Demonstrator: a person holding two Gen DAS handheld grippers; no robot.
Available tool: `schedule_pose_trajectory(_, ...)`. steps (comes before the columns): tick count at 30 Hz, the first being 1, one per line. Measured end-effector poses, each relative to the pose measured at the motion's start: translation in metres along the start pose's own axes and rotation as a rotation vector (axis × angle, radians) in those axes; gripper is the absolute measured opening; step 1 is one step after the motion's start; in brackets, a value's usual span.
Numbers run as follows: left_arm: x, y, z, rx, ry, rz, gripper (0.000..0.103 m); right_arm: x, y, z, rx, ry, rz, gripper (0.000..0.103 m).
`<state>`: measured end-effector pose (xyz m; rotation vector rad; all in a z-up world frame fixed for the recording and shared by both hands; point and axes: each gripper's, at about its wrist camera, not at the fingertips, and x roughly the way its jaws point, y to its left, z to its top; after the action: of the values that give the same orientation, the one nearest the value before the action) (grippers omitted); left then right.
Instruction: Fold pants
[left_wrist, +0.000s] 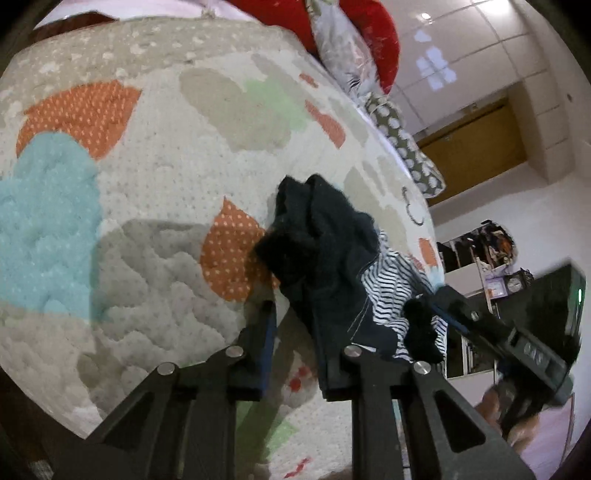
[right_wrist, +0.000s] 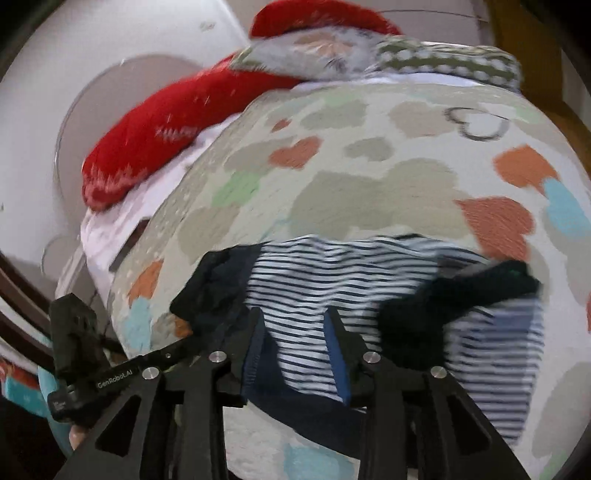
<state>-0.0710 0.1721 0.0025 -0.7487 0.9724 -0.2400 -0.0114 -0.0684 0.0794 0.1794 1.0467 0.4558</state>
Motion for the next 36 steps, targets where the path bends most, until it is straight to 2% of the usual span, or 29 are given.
schedule_pose_trajectory(6,-0.017,0.010,-0.002,0.029,-0.040,0.000,0.020,0.041,0.056,0.028,-0.128,0.149,0.022,0.060)
schedule_pose_trajectory(9,-0.025,0.013,-0.002,0.036,-0.056,-0.009,0.031,0.071,0.079,0.042,-0.116,0.222,0.021,0.063)
schedule_pose_trajectory(11,-0.030,0.013,-0.005,0.052,-0.069,-0.001,0.037,0.094,0.093,0.049,-0.133,0.264,-0.030,0.066)
schedule_pose_trajectory(13,-0.032,0.012,-0.007,0.068,-0.076,0.003,0.038,0.121,0.106,0.051,-0.172,0.327,-0.111,0.072)
schedule_pose_trajectory(15,-0.033,0.010,-0.008,0.074,-0.079,0.002,0.038,0.146,0.114,0.049,-0.225,0.404,-0.220,0.072)
schedule_pose_trajectory(18,-0.032,0.005,-0.010,0.091,-0.074,-0.017,0.042,0.159,0.122,0.045,-0.300,0.437,-0.283,0.073)
schedule_pose_trajectory(20,-0.027,0.001,-0.010,0.094,-0.065,-0.034,0.048,0.157,0.125,0.044,-0.354,0.448,-0.287,0.065)
schedule_pose_trajectory(21,-0.022,-0.002,-0.011,0.093,-0.059,-0.051,0.050,0.155,0.125,0.044,-0.368,0.444,-0.291,0.051)
schedule_pose_trajectory(22,-0.019,-0.004,-0.012,0.089,-0.056,-0.067,0.056,0.152,0.124,0.043,-0.380,0.438,-0.298,0.043)
schedule_pose_trajectory(23,-0.015,-0.007,-0.012,0.092,-0.057,-0.083,0.061,0.150,0.123,0.043,-0.378,0.434,-0.293,0.041)
schedule_pose_trajectory(26,-0.004,-0.023,-0.011,0.150,-0.069,-0.079,0.063,0.139,0.119,0.044,-0.364,0.409,-0.260,0.035)
schedule_pose_trajectory(27,0.001,-0.028,-0.010,0.168,-0.065,-0.063,0.063,0.135,0.116,0.045,-0.351,0.402,-0.243,0.035)
schedule_pose_trajectory(28,0.007,-0.031,-0.009,0.179,-0.049,-0.053,0.057,0.131,0.115,0.045,-0.338,0.397,-0.230,0.034)
schedule_pose_trajectory(29,0.014,-0.034,-0.007,0.176,-0.011,-0.068,0.032,0.128,0.113,0.046,-0.326,0.392,-0.218,0.034)
schedule_pose_trajectory(30,0.017,-0.036,-0.007,0.168,0.022,-0.084,0.021,0.122,0.110,0.048,-0.309,0.383,-0.198,0.033)
schedule_pose_trajectory(31,0.019,-0.039,-0.006,0.162,0.036,-0.089,0.017,0.117,0.107,0.049,-0.299,0.376,-0.186,0.033)
schedule_pose_trajectory(36,0.008,-0.067,-0.010,0.205,0.026,-0.105,0.017,0.079,0.086,0.052,-0.217,0.299,-0.096,0.032)
